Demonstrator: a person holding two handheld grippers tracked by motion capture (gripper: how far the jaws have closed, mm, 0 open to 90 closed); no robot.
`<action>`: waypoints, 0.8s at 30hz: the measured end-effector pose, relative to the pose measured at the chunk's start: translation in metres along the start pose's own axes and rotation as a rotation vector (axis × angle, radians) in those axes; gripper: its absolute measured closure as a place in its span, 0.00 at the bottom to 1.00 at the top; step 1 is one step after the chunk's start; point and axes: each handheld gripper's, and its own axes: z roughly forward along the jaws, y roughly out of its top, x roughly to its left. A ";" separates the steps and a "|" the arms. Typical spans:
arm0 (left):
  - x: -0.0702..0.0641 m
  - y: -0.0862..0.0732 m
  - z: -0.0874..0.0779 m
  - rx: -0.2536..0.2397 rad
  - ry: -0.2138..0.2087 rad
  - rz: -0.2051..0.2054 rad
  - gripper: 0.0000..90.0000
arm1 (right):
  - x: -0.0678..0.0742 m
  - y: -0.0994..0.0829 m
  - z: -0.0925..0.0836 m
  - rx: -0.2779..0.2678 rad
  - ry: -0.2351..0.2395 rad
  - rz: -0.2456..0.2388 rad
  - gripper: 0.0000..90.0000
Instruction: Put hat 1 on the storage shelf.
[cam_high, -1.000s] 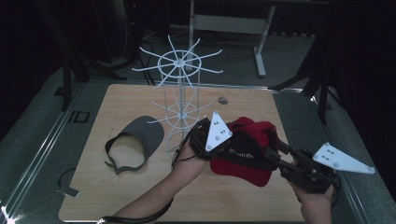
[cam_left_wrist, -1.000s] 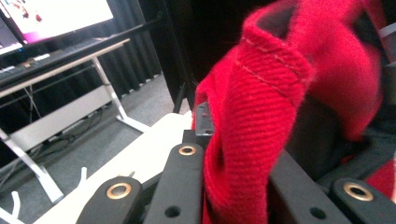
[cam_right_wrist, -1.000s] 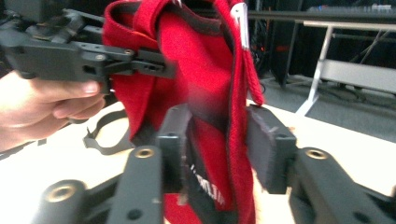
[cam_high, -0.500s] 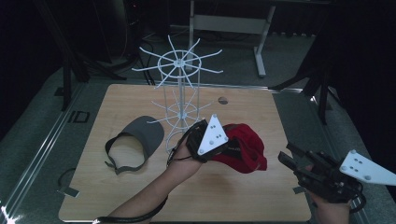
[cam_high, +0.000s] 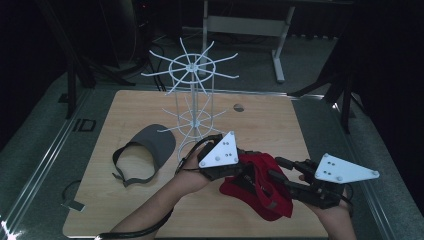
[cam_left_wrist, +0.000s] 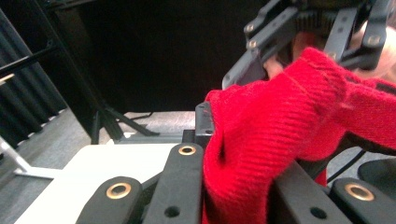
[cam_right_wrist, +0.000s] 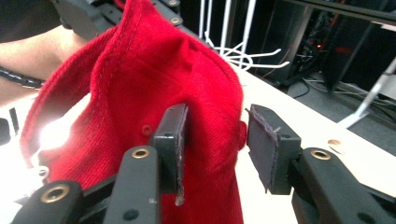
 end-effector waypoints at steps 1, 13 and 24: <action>0.000 0.000 0.000 0.000 0.000 0.000 0.96 | 0.000 0.000 0.000 0.000 0.000 0.000 0.65; 0.007 -0.006 0.000 0.014 0.004 -0.023 0.95 | 0.000 0.002 -0.001 -0.034 0.018 0.034 0.92; 0.004 -0.007 -0.003 0.043 0.023 -0.021 0.60 | -0.007 0.006 -0.012 -0.085 -0.057 0.090 0.92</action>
